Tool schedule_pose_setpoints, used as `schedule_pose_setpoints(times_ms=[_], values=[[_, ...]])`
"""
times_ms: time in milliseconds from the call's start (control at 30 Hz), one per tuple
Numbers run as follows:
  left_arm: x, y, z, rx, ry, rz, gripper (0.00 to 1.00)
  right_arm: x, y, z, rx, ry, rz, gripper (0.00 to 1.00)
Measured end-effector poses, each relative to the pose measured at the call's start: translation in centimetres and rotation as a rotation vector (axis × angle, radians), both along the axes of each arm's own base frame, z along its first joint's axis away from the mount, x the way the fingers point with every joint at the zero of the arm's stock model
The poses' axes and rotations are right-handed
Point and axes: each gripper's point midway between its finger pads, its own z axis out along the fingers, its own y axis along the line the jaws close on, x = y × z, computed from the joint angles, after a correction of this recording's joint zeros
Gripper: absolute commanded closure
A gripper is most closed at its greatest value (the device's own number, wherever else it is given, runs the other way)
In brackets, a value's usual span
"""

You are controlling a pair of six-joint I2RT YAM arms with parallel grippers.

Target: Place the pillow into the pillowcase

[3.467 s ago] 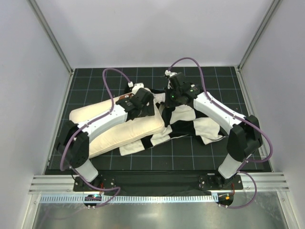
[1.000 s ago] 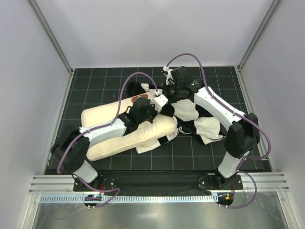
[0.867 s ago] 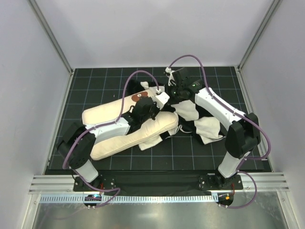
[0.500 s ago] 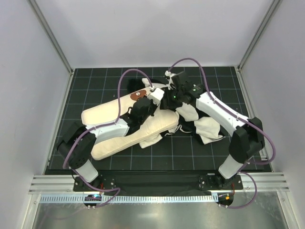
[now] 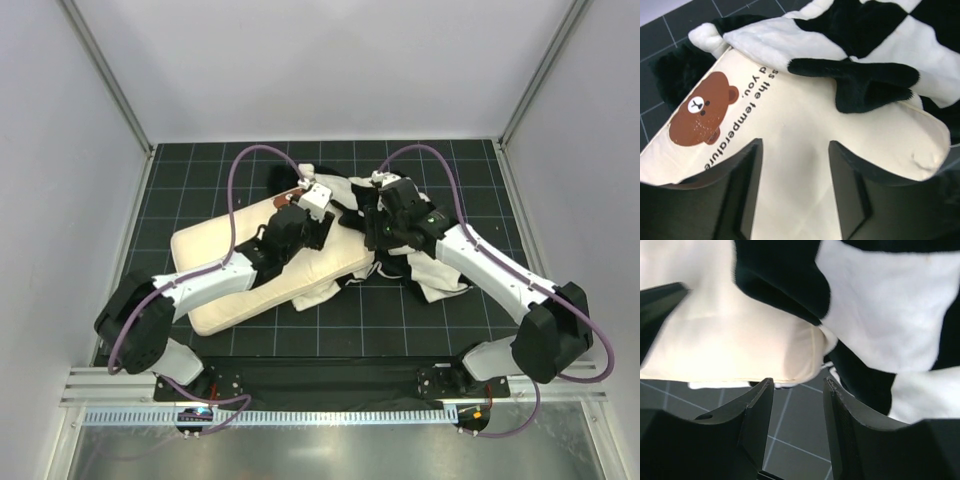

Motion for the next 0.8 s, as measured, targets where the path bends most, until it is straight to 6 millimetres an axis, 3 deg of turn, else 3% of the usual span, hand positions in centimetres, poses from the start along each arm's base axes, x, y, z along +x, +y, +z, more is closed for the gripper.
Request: schedule_pose_setpoints(times_ms=[200, 333, 433, 567, 633, 667, 800], values=[[-3.1, -1.6, 1.2, -0.066, 0.063, -0.042, 0.22, 0.4, -1.6, -3.3, -0.096, 0.043, -0.074, 0.56], [-4.7, -3.3, 0.7, -0.064, 0.102, -0.079, 0.2, 1.6, -1.9, -4.0, -0.113, 0.026, -0.116, 0.57], [-4.5, -4.4, -0.4, -0.033, 0.127, -0.081, 0.21, 2.4, -2.0, -4.9, -0.125, 0.031, -0.141, 0.57], [-3.9, -4.6, -3.1, 0.031, 0.17, -0.044, 0.26, 3.1, -2.2, -5.9, -0.139, 0.035, -0.169, 0.57], [-3.7, -4.0, -4.3, 0.058, 0.191, -0.015, 0.37, 3.6, -2.3, -6.4, -0.145, 0.036, -0.183, 0.54], [-3.7, -3.9, -4.4, 0.058, 0.195, -0.004, 0.46, 3.8, -2.2, -6.7, -0.148, 0.039, -0.188, 0.53], [-3.4, -3.4, -4.5, 0.033, 0.205, 0.029, 0.55, 4.4, -2.1, -7.6, -0.151, 0.046, -0.196, 0.52]])
